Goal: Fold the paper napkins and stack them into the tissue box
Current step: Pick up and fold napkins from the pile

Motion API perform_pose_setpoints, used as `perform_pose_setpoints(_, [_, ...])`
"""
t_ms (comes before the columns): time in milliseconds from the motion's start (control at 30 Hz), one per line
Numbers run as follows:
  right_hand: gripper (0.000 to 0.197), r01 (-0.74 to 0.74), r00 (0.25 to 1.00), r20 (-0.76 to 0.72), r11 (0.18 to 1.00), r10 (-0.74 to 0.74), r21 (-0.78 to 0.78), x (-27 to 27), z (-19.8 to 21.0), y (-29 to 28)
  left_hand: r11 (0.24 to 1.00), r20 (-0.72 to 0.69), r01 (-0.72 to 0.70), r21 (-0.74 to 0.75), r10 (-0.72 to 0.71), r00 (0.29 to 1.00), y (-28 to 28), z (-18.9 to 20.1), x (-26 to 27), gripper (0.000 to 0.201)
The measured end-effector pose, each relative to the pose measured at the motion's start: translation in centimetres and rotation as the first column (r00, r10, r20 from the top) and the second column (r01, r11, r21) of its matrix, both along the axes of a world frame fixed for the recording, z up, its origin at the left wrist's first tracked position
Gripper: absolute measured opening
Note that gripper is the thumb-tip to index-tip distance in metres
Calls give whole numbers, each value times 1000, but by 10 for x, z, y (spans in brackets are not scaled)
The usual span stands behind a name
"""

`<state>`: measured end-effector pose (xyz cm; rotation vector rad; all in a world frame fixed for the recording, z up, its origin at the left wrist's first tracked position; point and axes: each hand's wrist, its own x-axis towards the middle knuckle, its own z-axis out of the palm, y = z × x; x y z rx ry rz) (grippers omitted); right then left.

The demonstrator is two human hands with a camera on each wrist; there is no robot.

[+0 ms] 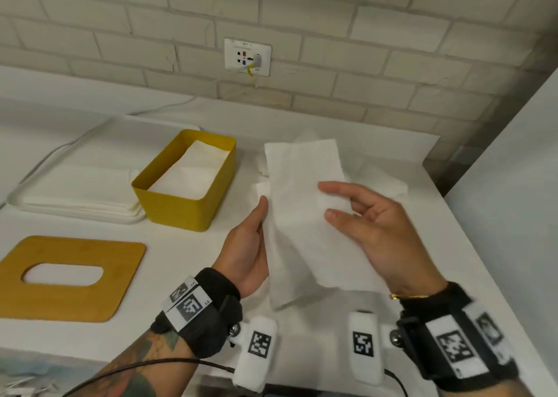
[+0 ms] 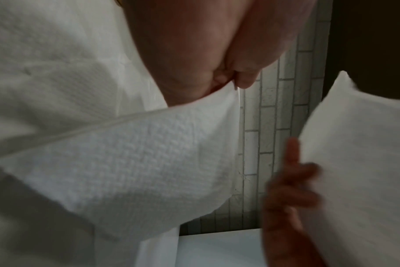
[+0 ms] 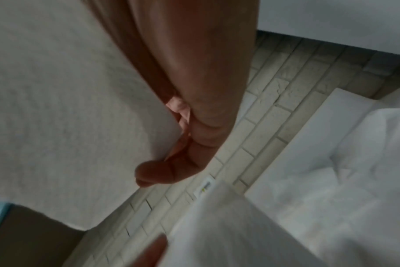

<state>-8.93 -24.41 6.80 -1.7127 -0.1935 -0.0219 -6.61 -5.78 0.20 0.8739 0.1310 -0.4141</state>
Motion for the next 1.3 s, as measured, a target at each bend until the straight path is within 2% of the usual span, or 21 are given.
perform_pose_setpoints(133, [36, 30, 995, -91, 1000, -30, -1, 4, -31, 12, 1000, 15, 11, 10, -11, 1000, -1, -1, -2, 53])
perform_pose_setpoints(233, [36, 27, 996, -84, 997, -34, -78, 6, -41, 12, 1000, -9, -7, 1, 7, 1000, 1, -5, -3, 59])
perform_pose_setpoints(433, [36, 12, 997, -70, 995, -19, -104, 11, -51, 13, 999, -25, -31, 15, 32, 999, 3, -6, -2, 68])
perform_pose_setpoints(600, [31, -17, 991, -134, 991, 0, -130, 9, -56, 13, 994, -24, -26, 102, 29, 999, 1, -10, -6, 41])
perform_pose_setpoints(667, [24, 51, 985, -160, 992, -70, -115, 11, -52, 3, 992, -29, -62, 108, 65, 997, 3, -13, -6, 35])
perform_pose_setpoints(733, [14, 233, 952, -168, 961, -256, -146, 17, -49, -21, 989, -31, -110, 98, 114, 993, 10, -14, -4, 29])
perform_pose_setpoints(800, [7, 358, 889, -175, 882, -423, -307, 28, -48, -54, 982, -23, -167, 87, 169, 985, 19, -15, -2, 25])
perform_pose_setpoints(867, [6, 321, 845, -216, 788, -489, -526, 40, -51, -81, 976, -9, -207, 73, 208, 978, 26, -14, 0, 28])
perform_pose_setpoints(967, [32, 92, 811, -325, 654, -487, -751, 58, -64, -98, 971, 7, -231, 64, 231, 973, 31, -14, 2, 37])
perform_pose_setpoints(1033, [64, 7, 779, -366, 591, -509, -806, 64, -73, -95, 970, 12, -237, 63, 236, 972, 32, -13, 3, 36])
perform_pose_setpoints(1100, [87, -35, 758, -367, 528, -540, -849, 66, -79, -89, 969, 10, -240, 62, 239, 971, 31, -13, 3, 34])
perform_pose_setpoints(1200, [98, -73, 763, -337, 445, -551, -893, 67, -81, -79, 967, -5, -247, 59, 248, 969, 29, -13, 1, 31])
perform_pose_setpoints(1300, [95, -79, 772, -342, 454, -535, -887, 76, -84, -73, 966, -10, -250, 68, 251, 968, 27, -12, 0, 28])
